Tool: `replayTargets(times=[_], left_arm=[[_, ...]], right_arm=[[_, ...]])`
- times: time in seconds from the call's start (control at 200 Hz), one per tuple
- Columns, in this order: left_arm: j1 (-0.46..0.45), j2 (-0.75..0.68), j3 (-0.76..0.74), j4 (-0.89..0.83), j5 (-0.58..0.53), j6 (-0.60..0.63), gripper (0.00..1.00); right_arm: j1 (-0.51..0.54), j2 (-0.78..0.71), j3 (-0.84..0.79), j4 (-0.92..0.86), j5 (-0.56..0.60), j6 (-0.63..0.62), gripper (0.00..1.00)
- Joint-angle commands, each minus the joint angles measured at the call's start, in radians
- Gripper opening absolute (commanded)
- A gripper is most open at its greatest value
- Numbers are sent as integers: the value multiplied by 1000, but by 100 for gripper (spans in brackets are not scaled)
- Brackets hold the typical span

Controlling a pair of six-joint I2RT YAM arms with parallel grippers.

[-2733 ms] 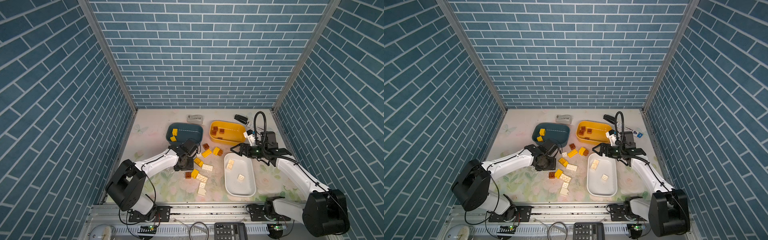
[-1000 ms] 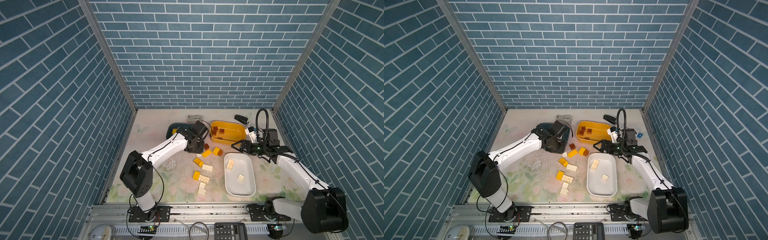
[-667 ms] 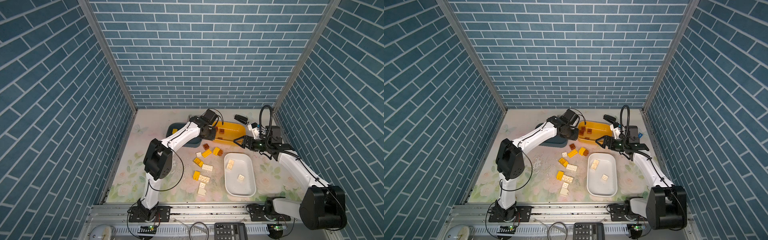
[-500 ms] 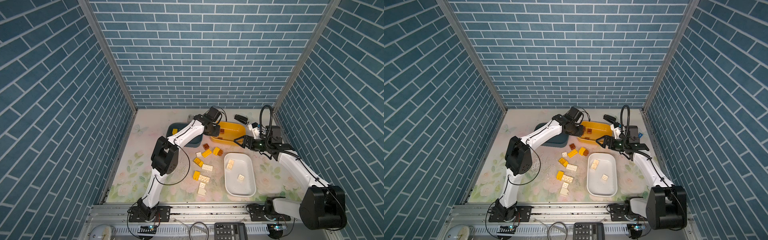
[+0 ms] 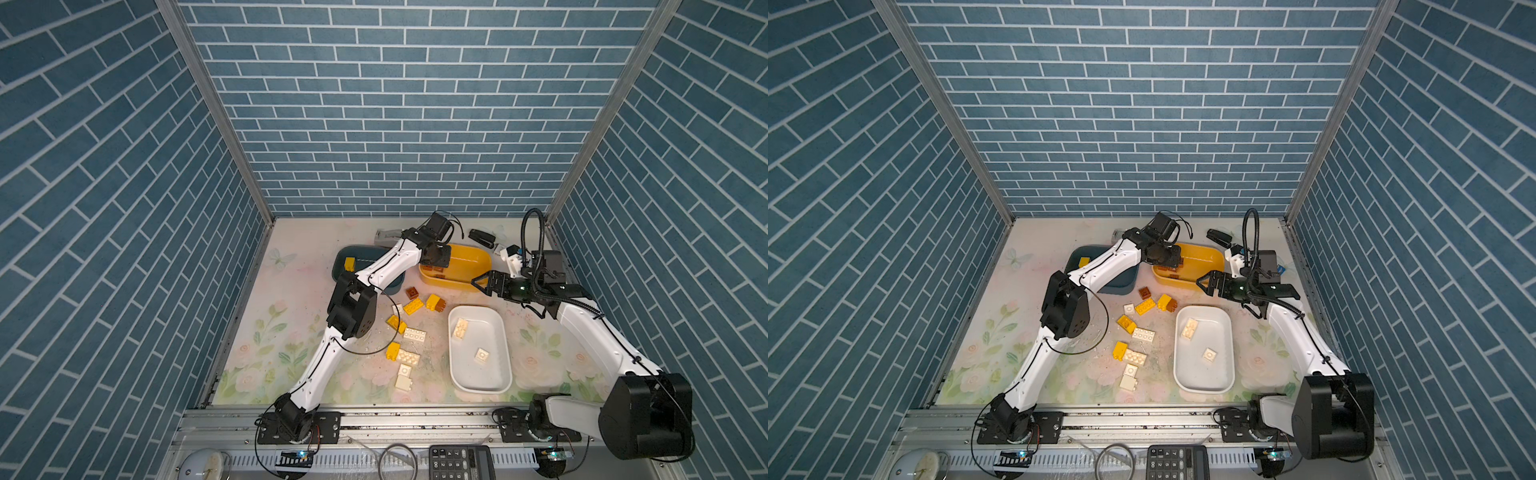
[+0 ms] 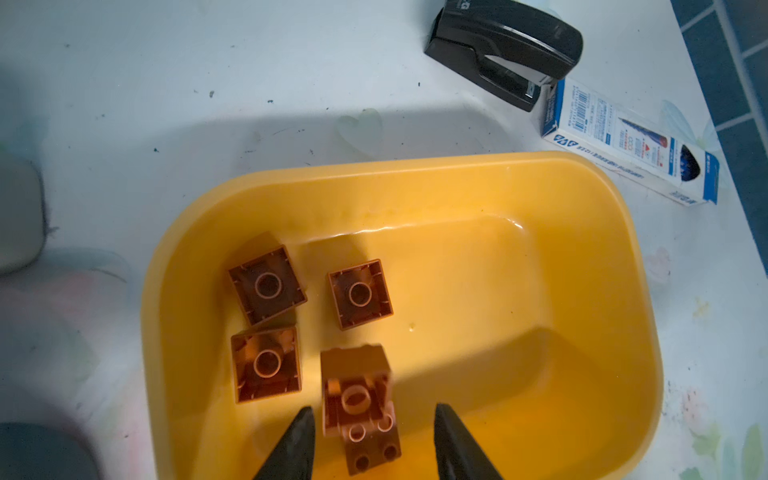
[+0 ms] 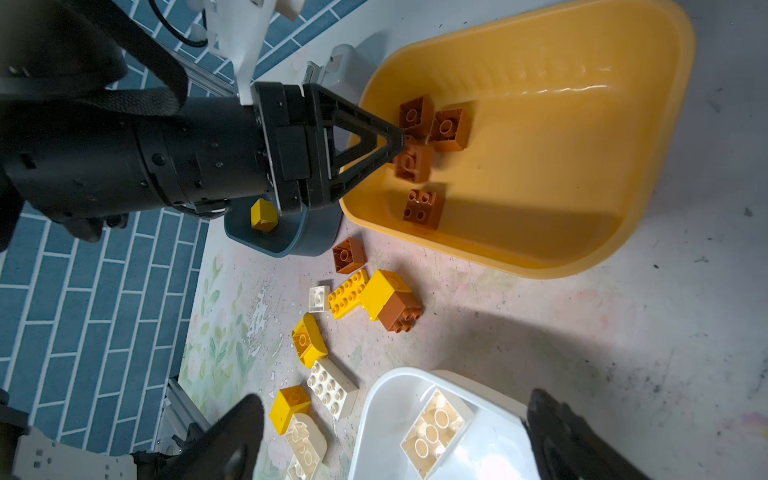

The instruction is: Sort the legos into containers by color

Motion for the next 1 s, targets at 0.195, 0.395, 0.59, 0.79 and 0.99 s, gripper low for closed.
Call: replayTargets(times=[0.195, 0.395, 0.59, 0.79, 0.99], left_arm=[[-15, -170, -105, -108, -19, 30, 74], [-35, -392, -393, -150, -53, -8, 76], [-39, -580, -685, -124, -98, -114, 72], [-39, -633, -865, -80, -99, -154, 69], [-37, -607, -937, -28, -133, -159, 65]], right_arm=[[-5, -2, 34, -47, -6, -58, 99], [-4, 7, 18, -37, -25, -50, 98], [-4, 20, 6, -19, -41, -41, 99], [-2, 35, -5, 6, -57, -20, 99], [-1, 28, -21, 6, -59, -17, 99]])
